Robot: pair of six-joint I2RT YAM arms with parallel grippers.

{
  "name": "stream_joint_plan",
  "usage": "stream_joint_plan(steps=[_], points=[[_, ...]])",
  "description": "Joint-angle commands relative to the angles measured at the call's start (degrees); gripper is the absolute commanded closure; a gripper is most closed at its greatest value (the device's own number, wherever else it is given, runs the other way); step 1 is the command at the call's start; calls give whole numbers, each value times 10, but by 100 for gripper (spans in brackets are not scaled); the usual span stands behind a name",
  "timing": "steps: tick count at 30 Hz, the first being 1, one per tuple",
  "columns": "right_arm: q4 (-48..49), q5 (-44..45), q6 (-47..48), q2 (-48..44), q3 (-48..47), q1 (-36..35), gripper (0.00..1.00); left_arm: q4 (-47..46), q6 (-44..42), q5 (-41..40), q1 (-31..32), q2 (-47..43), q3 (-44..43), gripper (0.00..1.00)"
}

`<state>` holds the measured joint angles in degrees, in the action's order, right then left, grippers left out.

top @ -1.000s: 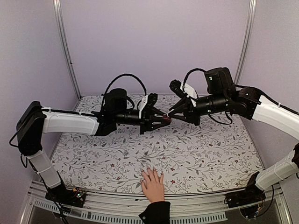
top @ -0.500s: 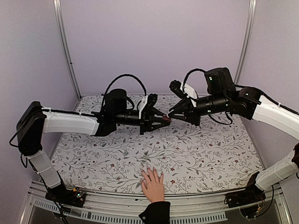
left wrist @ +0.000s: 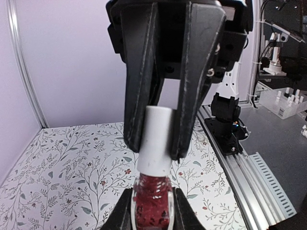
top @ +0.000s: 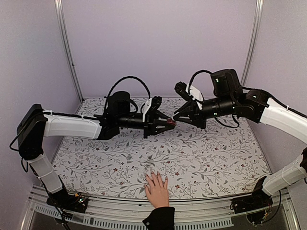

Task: Paint the nails
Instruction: Unscrew the nail polish bottle.

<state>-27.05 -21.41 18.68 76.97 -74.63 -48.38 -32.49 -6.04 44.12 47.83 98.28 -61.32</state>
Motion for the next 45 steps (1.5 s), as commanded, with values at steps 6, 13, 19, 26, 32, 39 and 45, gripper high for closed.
stream_joint_plan(steps=[6,13,19,26,32,39,45], points=[[-2,1,-6,-20,-16,-3,100,-1,-11,-1,-4,-1,-3,100],[0,8,-3,-27,-16,-3,100,-1,-11,-1,-4,2,-5,100],[8,15,-4,-30,-13,-3,100,3,-11,-2,-3,3,-8,100],[11,16,-5,-34,-12,-3,100,4,-12,-2,-1,5,-11,100],[11,9,-4,-32,-12,-3,100,11,-17,-4,-1,3,-13,100],[3,15,-3,-30,-9,-3,100,7,-15,-2,-1,-1,-10,100],[-7,12,0,-33,-8,-3,100,-3,-9,-2,-5,-6,-2,100]])
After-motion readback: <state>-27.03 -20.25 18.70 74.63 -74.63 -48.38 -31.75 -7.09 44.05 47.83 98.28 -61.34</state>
